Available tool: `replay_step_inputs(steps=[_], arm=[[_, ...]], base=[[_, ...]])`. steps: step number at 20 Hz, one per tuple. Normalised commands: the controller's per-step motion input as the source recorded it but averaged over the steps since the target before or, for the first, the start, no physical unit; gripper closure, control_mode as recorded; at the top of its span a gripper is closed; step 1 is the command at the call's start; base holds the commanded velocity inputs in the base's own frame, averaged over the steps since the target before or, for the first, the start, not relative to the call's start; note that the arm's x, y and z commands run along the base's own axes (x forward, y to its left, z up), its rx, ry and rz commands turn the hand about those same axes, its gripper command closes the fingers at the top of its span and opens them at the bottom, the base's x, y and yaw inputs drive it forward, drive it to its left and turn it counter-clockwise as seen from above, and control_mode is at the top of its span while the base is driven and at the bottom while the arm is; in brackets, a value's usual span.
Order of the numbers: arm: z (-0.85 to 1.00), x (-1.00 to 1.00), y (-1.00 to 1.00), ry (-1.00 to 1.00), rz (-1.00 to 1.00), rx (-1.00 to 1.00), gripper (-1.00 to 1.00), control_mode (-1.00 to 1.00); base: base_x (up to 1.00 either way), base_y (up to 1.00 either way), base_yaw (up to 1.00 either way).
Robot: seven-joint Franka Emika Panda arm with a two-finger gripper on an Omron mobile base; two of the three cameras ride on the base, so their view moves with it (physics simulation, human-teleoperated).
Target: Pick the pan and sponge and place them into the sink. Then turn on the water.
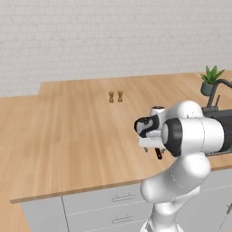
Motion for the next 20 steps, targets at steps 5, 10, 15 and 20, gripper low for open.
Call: replay_step_inputs(steps=[5, 10, 15, 20], arm=[[-0.34, 0.01, -0.01, -0.01, 0.01, 0.00, -1.00, -1.00], [-0.23, 0.03, 0.00, -0.02, 0.02, 0.00, -1.00, -1.00], [-0.47, 0.00, 0.00, -0.07, 0.04, 0.00, 1.00, -1.00], [-0.34, 0.03, -0.02, -0.03, 0.01, 0.00, 1.00, -1.00]], base=[[0.00, 0.00, 0.00], [0.00, 0.00, 0.00], [0.00, 0.00, 0.00], [0.00, 0.00, 0.00]])
